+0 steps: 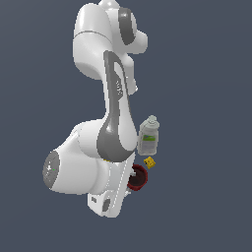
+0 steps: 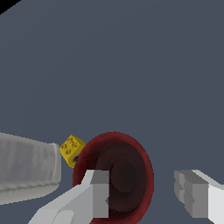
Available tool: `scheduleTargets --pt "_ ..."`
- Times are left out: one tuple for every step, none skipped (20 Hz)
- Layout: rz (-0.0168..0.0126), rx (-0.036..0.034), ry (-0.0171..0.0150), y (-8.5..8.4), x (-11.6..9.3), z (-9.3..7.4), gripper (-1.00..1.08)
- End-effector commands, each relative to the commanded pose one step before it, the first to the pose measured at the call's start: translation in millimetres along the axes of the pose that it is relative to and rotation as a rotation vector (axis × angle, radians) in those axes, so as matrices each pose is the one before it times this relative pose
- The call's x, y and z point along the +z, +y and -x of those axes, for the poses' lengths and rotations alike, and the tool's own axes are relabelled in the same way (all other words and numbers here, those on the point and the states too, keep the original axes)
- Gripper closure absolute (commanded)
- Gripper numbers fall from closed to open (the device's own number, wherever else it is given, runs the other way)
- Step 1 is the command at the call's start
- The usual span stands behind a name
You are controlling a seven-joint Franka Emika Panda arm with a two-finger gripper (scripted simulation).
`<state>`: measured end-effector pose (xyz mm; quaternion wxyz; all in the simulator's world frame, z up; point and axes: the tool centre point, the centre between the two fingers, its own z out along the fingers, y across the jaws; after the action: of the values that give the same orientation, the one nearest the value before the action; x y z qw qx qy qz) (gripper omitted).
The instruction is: Pick up a designated object from a clutter of objects.
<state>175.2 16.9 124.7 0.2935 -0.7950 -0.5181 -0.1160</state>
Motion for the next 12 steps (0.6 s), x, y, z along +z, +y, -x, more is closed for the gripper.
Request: scheduleTargets --pt "-0.00855 -0.03892 0.0238 5.14 5.35 2.65 -0.2" --pt "-0.00262 -0.01241 0.00787 1.65 1.79 1.18 -0.2" --pt "-0.00227 -0.0114 0.0073 1.5 1.62 1.14 -0.2" --pt "-0.00196 -0.01041 0.00672 1.35 1.47 1.07 -0.2" --pt "-0.00168 -0.00942 0.00612 1.2 1.31 1.0 -0.2" --pt "-0.00142 -0.00842 0.0055 1.06 1.16 0.92 -0.2" --pt "-0.0012 -0.00743 0.00488 0.92 1.02 0.83 -0.2" --pt "-0.00099 -0.00642 0.00423 0.8 0.88 0.75 -0.2" --pt "-0.0008 -0.00545 0.00361 0.66 0.73 0.63 -0.2" --pt "-0.00063 -0.00446 0.00296 0.54 0.6 0.52 -0.2" --pt "-0.00048 -0.00345 0.0023 0.42 0.46 0.42 -0.2" --pt "-0.00034 -0.00249 0.00166 0.29 0.33 0.29 -0.2"
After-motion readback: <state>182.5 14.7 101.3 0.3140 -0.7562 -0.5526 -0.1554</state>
